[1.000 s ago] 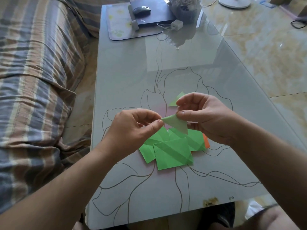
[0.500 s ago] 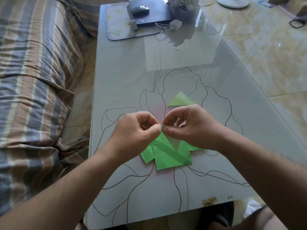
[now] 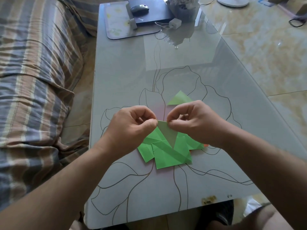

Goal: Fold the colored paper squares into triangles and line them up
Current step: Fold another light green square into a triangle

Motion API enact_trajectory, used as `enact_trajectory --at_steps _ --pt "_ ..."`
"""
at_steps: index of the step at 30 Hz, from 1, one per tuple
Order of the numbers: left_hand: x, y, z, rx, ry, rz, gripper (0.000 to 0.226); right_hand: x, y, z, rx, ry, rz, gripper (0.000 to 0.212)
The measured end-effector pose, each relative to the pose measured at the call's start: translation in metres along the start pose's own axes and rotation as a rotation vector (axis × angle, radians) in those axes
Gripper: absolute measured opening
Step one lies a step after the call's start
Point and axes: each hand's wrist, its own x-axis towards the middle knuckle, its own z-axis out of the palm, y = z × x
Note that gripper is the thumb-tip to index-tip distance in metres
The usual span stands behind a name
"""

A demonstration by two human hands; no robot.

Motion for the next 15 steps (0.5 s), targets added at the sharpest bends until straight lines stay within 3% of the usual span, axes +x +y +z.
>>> enact_trajectory --at_steps 6,10,15 --pt "0.004 0.0 -0.005 -0.145 0.041 -0.024 0.021 -0.001 -0.002 -0.013 0.031 0.011 0.033 0.014" --pt "0.005 -0.003 -0.004 -0.197 0.027 -0.085 0.01 -0.001 -0.002 -0.012 0.08 0.025 0.069 0.017" --pt "0.007 -0.007 0.002 -0.281 0.087 -0.271 0.017 0.002 0.002 -0.011 0.372 -0.024 0.284 0.008"
